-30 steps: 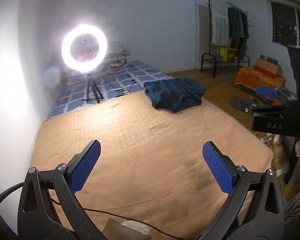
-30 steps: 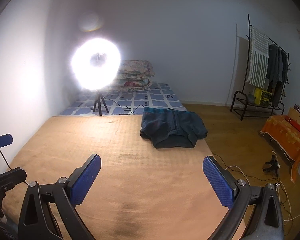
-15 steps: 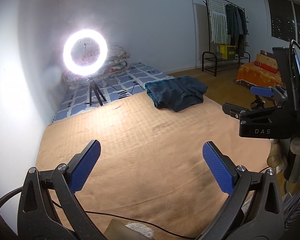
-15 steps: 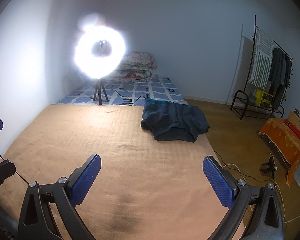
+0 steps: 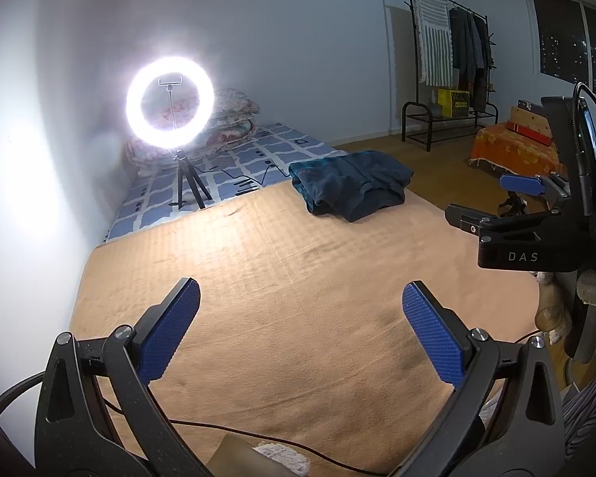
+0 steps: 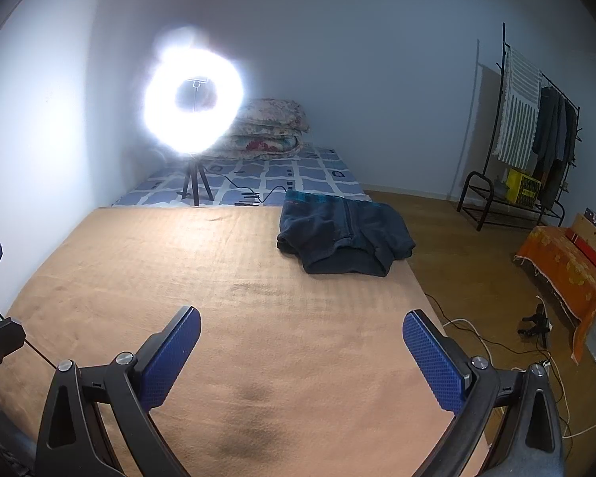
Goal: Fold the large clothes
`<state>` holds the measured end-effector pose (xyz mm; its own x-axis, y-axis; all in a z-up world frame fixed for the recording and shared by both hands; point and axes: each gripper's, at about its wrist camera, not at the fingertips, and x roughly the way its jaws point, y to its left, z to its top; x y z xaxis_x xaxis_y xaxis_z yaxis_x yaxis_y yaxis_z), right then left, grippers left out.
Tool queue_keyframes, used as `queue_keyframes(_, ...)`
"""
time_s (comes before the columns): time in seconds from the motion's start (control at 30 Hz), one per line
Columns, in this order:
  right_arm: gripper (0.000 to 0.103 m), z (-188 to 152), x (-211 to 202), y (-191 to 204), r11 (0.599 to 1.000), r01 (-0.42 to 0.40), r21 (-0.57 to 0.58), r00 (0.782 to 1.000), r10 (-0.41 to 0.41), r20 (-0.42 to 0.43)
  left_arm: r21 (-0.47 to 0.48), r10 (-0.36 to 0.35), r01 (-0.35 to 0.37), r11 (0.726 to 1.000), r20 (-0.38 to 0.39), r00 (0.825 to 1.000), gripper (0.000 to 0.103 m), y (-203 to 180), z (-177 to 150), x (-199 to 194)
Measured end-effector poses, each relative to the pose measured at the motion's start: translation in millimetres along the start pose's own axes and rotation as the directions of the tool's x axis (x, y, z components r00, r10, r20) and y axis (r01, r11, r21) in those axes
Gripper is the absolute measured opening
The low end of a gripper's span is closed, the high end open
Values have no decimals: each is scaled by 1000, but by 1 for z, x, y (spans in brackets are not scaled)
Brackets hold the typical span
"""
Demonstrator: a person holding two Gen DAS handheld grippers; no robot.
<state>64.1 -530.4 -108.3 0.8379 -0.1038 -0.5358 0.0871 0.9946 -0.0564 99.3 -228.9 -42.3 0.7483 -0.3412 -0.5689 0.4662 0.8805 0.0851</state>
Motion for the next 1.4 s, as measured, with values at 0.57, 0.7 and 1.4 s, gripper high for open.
queue_keyframes(0.57, 103, 0, 2, -1, 1000, -3, -14, 1000, 3, -6, -2, -9, 9, 1000, -3, 1000, 103, -3, 0, -1)
queue_keyframes(0.7, 103, -1, 2, 1, 1000, 1, -26, 1000, -1, -6, 0, -7, 7, 1000, -2, 1000, 103, -5, 0, -2)
queue_keyframes(1.4, 103, -2, 3, 3, 999, 4, -40, 1000, -5, -9, -14, 7, -7, 1000, -14, 1000, 103, -6, -2, -5)
